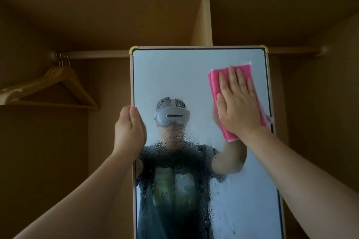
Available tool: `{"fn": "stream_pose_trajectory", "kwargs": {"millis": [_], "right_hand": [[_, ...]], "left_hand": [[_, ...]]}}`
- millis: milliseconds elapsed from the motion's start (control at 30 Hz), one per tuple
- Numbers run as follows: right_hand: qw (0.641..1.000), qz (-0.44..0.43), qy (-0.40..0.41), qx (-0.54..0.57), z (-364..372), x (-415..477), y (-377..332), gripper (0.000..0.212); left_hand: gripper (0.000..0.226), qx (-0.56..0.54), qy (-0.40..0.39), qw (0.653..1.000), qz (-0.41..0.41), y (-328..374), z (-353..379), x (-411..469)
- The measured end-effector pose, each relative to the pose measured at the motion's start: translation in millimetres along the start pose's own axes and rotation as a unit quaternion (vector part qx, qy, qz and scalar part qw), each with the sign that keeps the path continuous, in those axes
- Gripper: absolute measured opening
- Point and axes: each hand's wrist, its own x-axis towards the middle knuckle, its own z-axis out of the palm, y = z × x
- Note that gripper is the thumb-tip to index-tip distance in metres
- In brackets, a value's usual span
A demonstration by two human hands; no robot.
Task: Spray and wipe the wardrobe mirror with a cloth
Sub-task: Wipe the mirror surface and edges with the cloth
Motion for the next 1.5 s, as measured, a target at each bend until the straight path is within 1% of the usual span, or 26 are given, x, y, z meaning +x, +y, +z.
{"fn": "stream_pose_trajectory", "kwargs": {"millis": [367,500,633,733,800,933,1100,1267,1333,1500], "right_hand": [[0.999,-0.044,-0.009,0.010,17,-67,-28,0.058],[0.996,-0.083,-0.029,0.019,20,-85,-31,0.059],[0.985,-0.164,-0.041,0.021,18,-94,-22,0.059],[0.980,-0.193,-0.042,0.012,14,-94,-15,0.061],[0.978,-0.203,-0.046,0.002,12,-94,-14,0.062],[0.978,-0.204,-0.046,-0.007,10,-91,-15,0.061],[0.979,-0.203,-0.036,-0.003,9,-81,-16,0.057],[0.981,-0.189,-0.029,0.006,10,-70,-20,0.056],[0.983,-0.184,-0.029,0.006,9,-66,-21,0.056],[0.985,-0.170,-0.027,0.004,7,-53,-23,0.057]], "left_hand": [[0.034,-0.001,-0.001,1.000,0.007,0,0,0],[0.035,-0.012,-0.004,1.000,0.005,-1,-2,-2],[0.037,-0.054,-0.040,0.997,-0.039,-6,-5,-11],[0.040,-0.071,-0.045,0.995,-0.060,-9,-7,-23],[0.044,-0.084,-0.067,0.990,-0.088,-13,-9,-32],[0.058,-0.109,-0.086,0.982,-0.130,-16,-11,-45],[0.056,-0.108,-0.090,0.981,-0.131,-12,-11,-48],[0.061,-0.099,-0.078,0.984,-0.130,-11,-10,-49],[0.061,-0.097,-0.077,0.984,-0.130,-11,-10,-48],[0.050,-0.090,-0.071,0.984,-0.135,-10,-10,-50]]}}
